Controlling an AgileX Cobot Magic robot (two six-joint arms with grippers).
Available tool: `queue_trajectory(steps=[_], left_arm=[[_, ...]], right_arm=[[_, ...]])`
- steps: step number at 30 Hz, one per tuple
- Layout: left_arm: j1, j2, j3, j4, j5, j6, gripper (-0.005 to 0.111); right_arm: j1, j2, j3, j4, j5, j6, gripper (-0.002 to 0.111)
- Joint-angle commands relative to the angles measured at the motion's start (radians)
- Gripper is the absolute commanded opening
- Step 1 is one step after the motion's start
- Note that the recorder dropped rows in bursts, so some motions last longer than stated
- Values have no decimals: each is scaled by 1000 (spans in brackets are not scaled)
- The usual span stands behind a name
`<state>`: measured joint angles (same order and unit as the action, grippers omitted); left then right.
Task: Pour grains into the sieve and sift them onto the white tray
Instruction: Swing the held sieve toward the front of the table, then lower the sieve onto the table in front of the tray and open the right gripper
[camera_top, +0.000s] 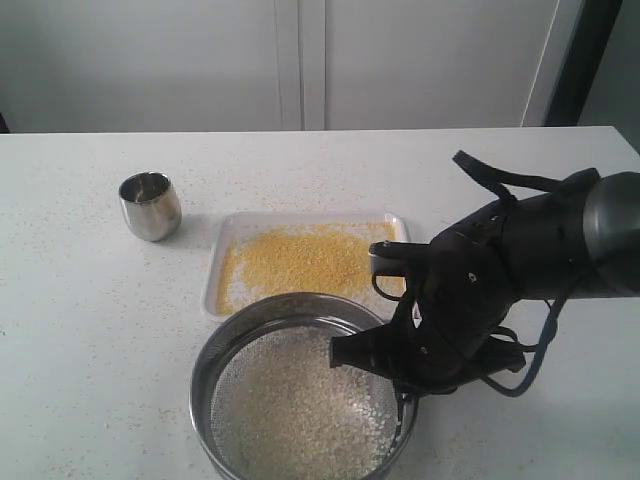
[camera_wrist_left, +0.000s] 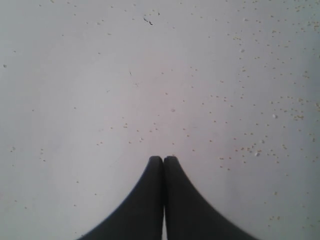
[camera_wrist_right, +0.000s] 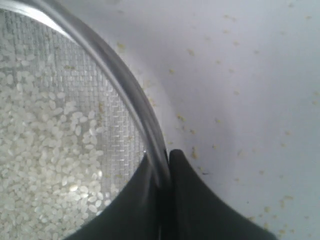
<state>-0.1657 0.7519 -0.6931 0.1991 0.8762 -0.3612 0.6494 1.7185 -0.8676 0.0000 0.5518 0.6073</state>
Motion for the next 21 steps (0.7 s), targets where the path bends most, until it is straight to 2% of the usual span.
queue_trajectory(steps=[1, 18, 21], left_arm=[[3, -7, 8, -5, 6, -1, 0], [3, -7, 8, -5, 6, -1, 0], [3, -7, 8, -5, 6, -1, 0]], right_arm=[[1, -7, -10, 0, -21, -1, 0], [1, 8, -10, 0, -9, 4, 0], [1, 8, -10, 0, -8, 31, 7]])
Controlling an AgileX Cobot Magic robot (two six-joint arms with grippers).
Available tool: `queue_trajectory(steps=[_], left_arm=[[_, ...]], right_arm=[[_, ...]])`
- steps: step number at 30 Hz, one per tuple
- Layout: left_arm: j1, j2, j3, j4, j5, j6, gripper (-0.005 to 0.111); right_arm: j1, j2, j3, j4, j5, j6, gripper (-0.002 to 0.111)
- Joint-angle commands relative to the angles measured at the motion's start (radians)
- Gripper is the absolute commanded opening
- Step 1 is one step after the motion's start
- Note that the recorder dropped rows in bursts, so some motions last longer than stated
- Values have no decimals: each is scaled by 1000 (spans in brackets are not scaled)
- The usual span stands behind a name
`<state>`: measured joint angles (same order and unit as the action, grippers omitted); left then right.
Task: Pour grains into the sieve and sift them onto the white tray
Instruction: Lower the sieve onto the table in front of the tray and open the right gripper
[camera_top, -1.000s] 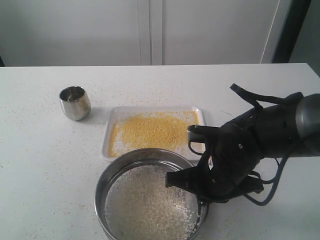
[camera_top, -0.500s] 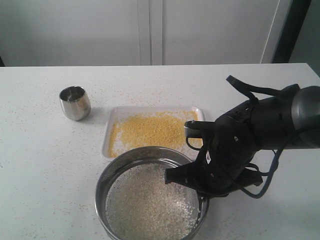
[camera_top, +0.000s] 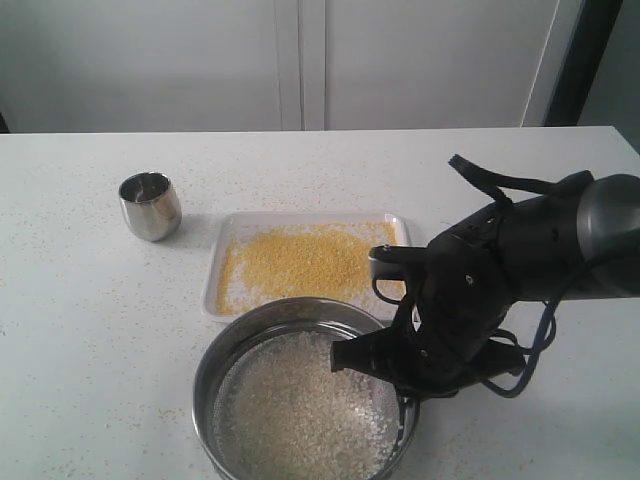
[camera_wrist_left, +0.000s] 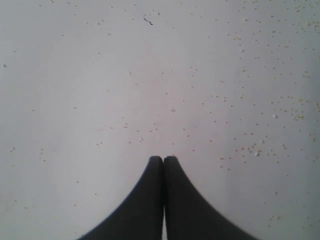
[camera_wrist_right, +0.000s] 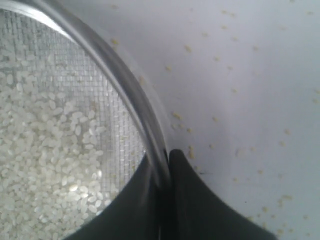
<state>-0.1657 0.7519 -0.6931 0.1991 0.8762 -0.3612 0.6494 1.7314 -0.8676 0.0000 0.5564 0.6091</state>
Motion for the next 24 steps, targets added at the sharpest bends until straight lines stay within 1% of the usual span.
queue_trajectory(steps=[1, 7, 9, 19, 24], left_arm=[[3, -7, 8, -5, 6, -1, 0], [3, -7, 8, -5, 6, -1, 0], [3, -7, 8, -5, 6, -1, 0], [3, -7, 8, -5, 6, -1, 0], [3, -7, 8, -5, 6, -1, 0]], right_arm=[[1, -5, -10, 0, -12, 32, 11], [1, -5, -10, 0, -12, 74, 40], [1, -5, -10, 0, -12, 74, 47], [1, -5, -10, 0, 17, 76, 48], [1, -54, -16, 0, 30, 76, 48]])
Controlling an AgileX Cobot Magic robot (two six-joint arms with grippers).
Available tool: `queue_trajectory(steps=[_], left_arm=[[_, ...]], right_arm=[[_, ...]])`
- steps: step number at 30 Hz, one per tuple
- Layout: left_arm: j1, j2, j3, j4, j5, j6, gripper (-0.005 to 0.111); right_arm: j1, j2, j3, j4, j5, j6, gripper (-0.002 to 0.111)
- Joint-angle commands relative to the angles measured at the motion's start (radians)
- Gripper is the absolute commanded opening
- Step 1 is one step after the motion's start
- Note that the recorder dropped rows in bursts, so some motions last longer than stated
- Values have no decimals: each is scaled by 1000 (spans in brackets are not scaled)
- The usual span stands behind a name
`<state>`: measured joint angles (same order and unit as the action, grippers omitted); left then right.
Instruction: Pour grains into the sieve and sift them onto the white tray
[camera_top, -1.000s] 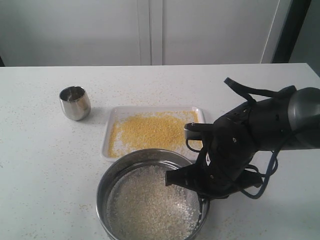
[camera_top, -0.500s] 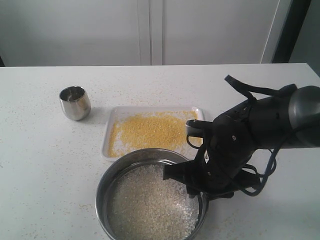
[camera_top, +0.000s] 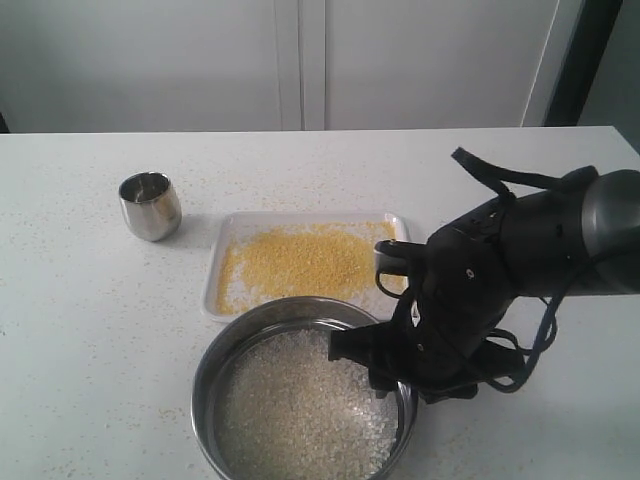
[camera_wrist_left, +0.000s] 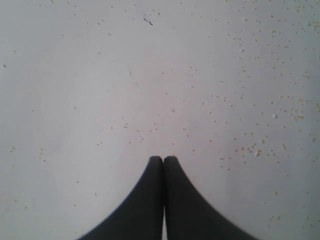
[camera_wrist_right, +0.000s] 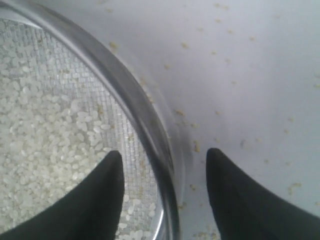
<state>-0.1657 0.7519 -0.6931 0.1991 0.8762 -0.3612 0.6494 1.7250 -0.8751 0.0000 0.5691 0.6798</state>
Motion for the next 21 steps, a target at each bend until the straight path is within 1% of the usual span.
queue_trajectory(steps=[1, 6, 10, 12, 15, 19, 21], left_arm=[[3, -7, 8, -5, 6, -1, 0], [3, -7, 8, -5, 6, -1, 0], [3, -7, 8, -5, 6, -1, 0], [3, -7, 8, -5, 6, -1, 0], [3, -7, 8, -5, 6, -1, 0], [3, -7, 8, -5, 6, -1, 0], [3, -7, 8, -5, 6, -1, 0]], right_arm=[[1, -58, -9, 0, 18, 5, 48], [1, -199, -9, 0, 65, 5, 48], [1, -307, -9, 0, 63, -5, 48], [1, -347, -9, -19, 77, -5, 44], [1, -391, -9, -23, 87, -36, 30], [-2, -447, -9, -25, 94, -56, 1], [-4, -470, -9, -39, 96, -58, 0]])
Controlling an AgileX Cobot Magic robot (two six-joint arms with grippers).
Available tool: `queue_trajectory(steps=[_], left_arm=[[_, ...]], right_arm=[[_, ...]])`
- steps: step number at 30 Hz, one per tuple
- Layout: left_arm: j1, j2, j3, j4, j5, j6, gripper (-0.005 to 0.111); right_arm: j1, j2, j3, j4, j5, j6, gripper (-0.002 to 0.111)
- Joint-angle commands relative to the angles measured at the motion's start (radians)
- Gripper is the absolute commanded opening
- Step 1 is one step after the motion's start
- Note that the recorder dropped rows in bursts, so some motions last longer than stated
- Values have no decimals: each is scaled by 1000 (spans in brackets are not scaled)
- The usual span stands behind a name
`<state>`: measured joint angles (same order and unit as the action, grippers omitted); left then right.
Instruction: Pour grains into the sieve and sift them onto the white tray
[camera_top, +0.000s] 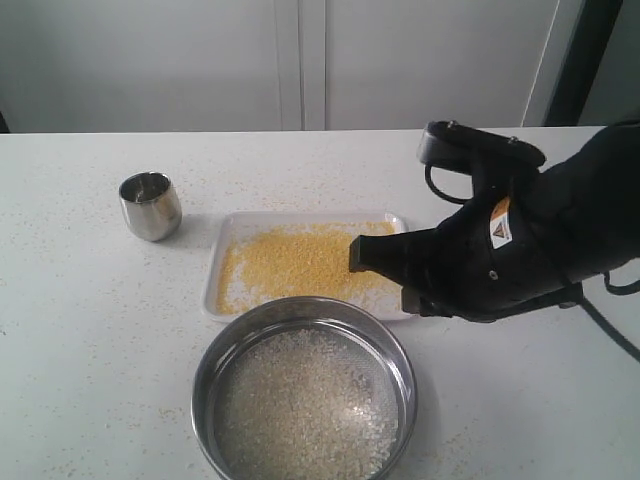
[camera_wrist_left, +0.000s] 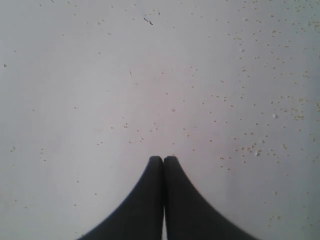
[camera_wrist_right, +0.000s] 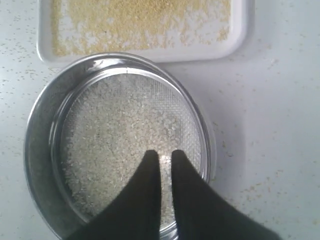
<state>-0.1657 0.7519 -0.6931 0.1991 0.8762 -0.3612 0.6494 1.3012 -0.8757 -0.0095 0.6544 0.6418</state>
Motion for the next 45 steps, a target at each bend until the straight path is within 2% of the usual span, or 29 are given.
queue_trajectory(steps=[1, 11, 18, 23, 33, 37, 43, 45], left_arm=[[3, -7, 8, -5, 6, -1, 0], [3, -7, 8, -5, 6, -1, 0], [3, -7, 8, -5, 6, -1, 0], [3, -7, 8, -5, 6, -1, 0], [3, -7, 8, -5, 6, -1, 0], [3, -7, 8, -5, 6, -1, 0], [3, -7, 8, -5, 6, -1, 0], [3, -7, 8, -5, 6, -1, 0]], right_arm=[[-4, -58, -8, -43, 17, -22, 0], [-15, -118, -8, -239, 155, -12, 0], [-108, -145, -8, -268, 242, -25, 0], [-171, -172, -8, -268, 294, -107, 0], [-303, -255, -8, -269, 312, -148, 0], [-364, -284, -8, -223, 314, -178, 0], [-473, -295, -8, 10, 305, -361, 0], [-501, -295, -8, 36, 305, -387, 0]])
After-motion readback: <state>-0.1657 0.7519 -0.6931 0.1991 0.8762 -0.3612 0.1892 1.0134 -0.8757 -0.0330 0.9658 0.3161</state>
